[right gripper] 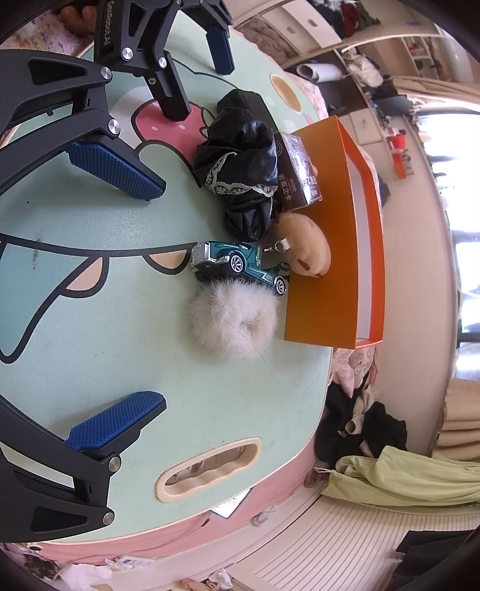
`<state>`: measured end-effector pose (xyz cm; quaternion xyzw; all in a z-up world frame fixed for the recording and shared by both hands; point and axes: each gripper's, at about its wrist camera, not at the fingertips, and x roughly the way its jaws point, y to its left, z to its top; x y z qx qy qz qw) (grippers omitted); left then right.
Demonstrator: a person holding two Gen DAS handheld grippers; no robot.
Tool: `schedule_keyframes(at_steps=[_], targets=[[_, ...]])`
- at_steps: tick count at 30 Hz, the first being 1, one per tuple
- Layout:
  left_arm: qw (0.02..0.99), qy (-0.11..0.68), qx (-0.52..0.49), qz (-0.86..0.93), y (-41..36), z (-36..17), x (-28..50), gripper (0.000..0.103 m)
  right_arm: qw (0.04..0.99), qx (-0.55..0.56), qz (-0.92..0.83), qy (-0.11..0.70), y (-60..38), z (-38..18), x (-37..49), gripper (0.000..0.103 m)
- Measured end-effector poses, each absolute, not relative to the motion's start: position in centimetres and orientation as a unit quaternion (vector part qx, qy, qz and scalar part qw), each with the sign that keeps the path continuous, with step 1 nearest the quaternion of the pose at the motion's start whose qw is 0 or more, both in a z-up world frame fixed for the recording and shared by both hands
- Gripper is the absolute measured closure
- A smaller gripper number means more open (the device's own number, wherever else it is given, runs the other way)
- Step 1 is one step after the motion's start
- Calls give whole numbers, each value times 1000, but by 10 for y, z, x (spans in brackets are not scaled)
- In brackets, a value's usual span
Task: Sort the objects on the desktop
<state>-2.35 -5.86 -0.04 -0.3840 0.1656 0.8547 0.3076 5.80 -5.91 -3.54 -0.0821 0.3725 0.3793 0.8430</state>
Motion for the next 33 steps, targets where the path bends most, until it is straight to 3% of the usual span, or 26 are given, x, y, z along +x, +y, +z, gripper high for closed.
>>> schedule_keyframes(at_steps=[33], targets=[[315,170,-382,852,-59,-2,-22,0,846,-76,372,374,-59,-36,57,0]])
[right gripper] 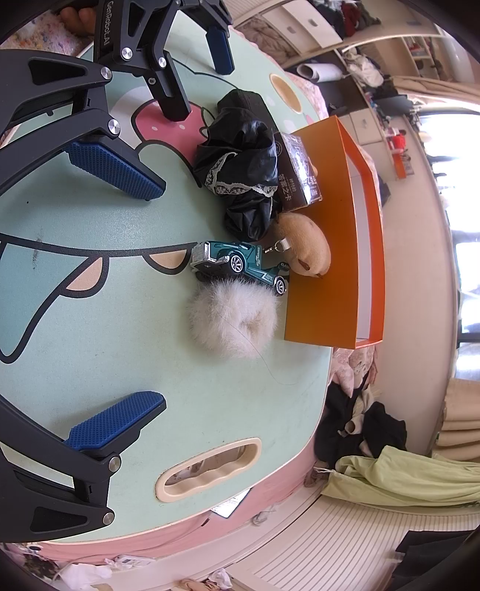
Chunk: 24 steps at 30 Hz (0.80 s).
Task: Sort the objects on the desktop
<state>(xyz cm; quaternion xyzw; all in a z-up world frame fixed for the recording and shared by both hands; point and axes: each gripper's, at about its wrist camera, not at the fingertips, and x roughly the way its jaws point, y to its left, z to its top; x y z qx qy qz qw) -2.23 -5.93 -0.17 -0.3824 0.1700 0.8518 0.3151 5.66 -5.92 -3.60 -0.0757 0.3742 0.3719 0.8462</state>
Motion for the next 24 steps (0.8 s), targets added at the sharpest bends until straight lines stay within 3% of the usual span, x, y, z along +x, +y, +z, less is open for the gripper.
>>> schedule_keyframes(at_steps=[18,20,24], targets=[[320,172,-382,850,-60,-3,-22,0,841,-75,363,394,-57,-32,59,0],[322,172,-382,849,-59,-3,-23,0,843,-69,358,395,-60,-19,65,11],[322,172,-382,849,-59,-3,-23,0,860,-49,370,349,-55,42,86,11]])
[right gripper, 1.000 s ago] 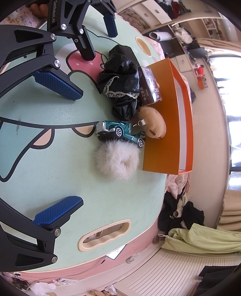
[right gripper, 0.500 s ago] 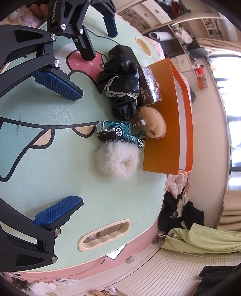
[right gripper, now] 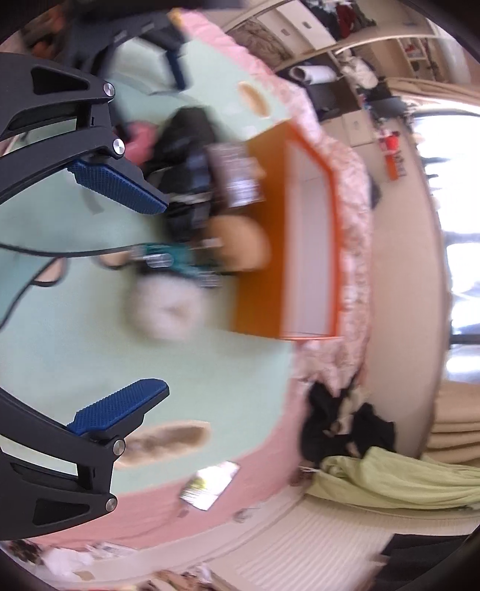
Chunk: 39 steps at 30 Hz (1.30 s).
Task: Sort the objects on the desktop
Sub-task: 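Reach the right gripper into the box and grasp the clear plastic bag, then place the clear plastic bag on the table beside the black pouch, right gripper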
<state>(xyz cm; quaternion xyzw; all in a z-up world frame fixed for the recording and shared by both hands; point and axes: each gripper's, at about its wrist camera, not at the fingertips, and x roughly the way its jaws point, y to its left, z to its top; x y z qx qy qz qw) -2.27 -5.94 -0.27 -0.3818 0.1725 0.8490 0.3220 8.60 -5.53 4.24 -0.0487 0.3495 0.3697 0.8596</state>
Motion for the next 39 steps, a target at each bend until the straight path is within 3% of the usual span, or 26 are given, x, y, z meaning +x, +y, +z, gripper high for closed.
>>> schedule_keyframes(at_steps=[3,6,10,15,16,17,18,21,26,34,39], targets=[[323,173,-382,849,-59,-3,-23,0,831,-28,427,356,-23,87,110,11],[324,173,-381,848,-59,-3,-22,0,765,-25,484,425,33,99,138,13],[325,173,-381,848,-59,-3,-23,0,693,-40,471,545,107,71,171,33],[328,173,-380,847,-59,-3,-23,0,663,-64,436,606,141,36,186,34],[328,173,-380,847,-59,-3,-24,0,648,-62,440,618,144,29,187,40],[329,173,-380,847,-59,-3,-24,0,637,-59,442,629,147,23,189,57],[329,174,-380,847,-59,-3,-24,0,626,-52,441,641,149,17,191,65],[330,174,-380,847,-59,-2,-24,0,611,-20,440,658,146,8,194,81],[331,174,-379,846,-59,-2,-25,0,631,18,450,632,127,21,198,84],[333,175,-379,846,-59,-2,-25,0,683,75,508,520,50,84,186,84],[334,175,-379,845,-60,-3,-25,0,693,75,501,513,15,75,166,84]])
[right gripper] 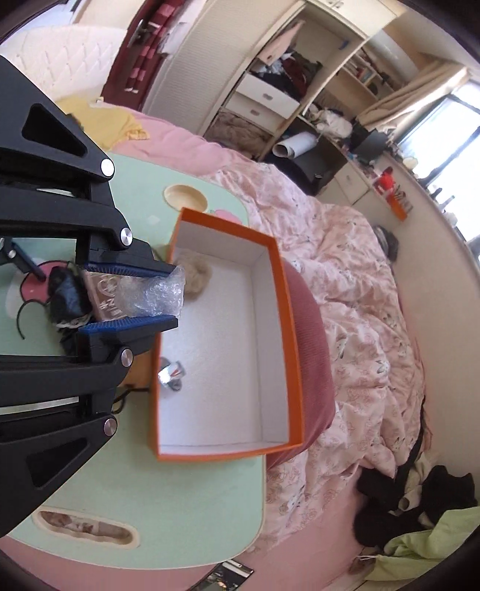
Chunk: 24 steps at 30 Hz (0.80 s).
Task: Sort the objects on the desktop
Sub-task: 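Place the clear plastic bag on the table beside the black pouch, right gripper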
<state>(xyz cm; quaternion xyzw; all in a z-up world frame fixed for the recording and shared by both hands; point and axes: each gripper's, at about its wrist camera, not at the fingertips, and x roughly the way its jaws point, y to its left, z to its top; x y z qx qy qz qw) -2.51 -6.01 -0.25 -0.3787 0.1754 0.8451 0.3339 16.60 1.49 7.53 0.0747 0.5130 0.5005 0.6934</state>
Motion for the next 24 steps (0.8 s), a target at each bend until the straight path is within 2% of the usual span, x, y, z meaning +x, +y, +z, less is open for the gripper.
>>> schedule_keyframes(at_steps=[4,6,7,8,20,24], targets=[[335,176,-378,845,-60,-2,-26,0,661,72,516,540,5,47,162,80],[335,176,-378,845,-60,-2,-26,0,671,53,506,539,5,41,162,69],[335,177,-378,845,-60,-2,-26,0,681,42,496,538,6,39,160,56],[336,177,-378,844,-60,-2,-26,0,690,35,487,534,5,38,158,47],[338,178,-377,844,-61,-2,-26,0,798,-43,464,382,-57,29,75,46],[339,178,-377,843,-61,-2,-26,0,809,-66,448,375,-75,4,53,42]])
